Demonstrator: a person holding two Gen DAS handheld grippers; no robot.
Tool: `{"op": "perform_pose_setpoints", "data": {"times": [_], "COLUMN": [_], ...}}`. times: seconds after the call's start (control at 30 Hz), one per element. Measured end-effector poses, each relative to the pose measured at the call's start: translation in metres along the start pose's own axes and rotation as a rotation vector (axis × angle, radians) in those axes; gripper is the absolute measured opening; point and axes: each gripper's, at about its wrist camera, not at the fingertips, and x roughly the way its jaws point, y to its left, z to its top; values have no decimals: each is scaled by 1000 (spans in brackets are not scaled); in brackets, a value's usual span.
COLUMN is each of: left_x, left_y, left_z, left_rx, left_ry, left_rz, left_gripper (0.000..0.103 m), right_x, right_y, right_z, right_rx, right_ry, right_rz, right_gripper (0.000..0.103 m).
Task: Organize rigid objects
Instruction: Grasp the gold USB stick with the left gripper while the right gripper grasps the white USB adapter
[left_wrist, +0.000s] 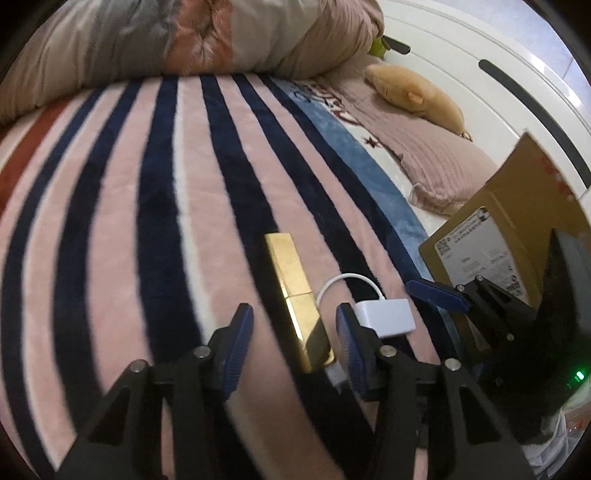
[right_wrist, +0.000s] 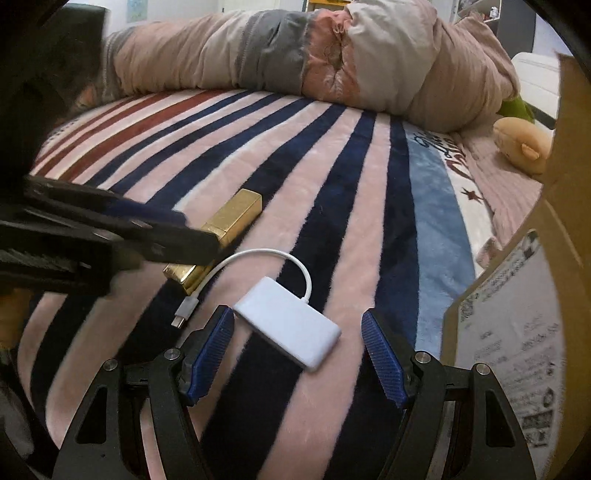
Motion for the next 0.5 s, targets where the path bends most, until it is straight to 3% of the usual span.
{"op": "perform_pose_setpoints", "data": {"times": [0.07,0.1,0.13,0.3,0.5], "left_x": [6,7,8,-1,-27], "left_y": [-2,-2,-1,3,9], "left_z": [2,3,4,-1,-26], "left_rx": [-4,-6,-13,-14,1], "left_ry": [-15,-18,-18,-17,-9], "left_rz": [10,19,24,16,43], "left_gripper": [37,26,23,17,15], "right_x": [0,1,0,-7,-25], "right_y": [0,-2,-2,3,17], "right_z": [-1,-1,-2,-6,-21], "right_rx": [-2,10,18,8,26], "right_ry": [-2,5,7,10,19], "right_rz": [18,51,58,73,167], "right_gripper": [62,55,55,55,55]}}
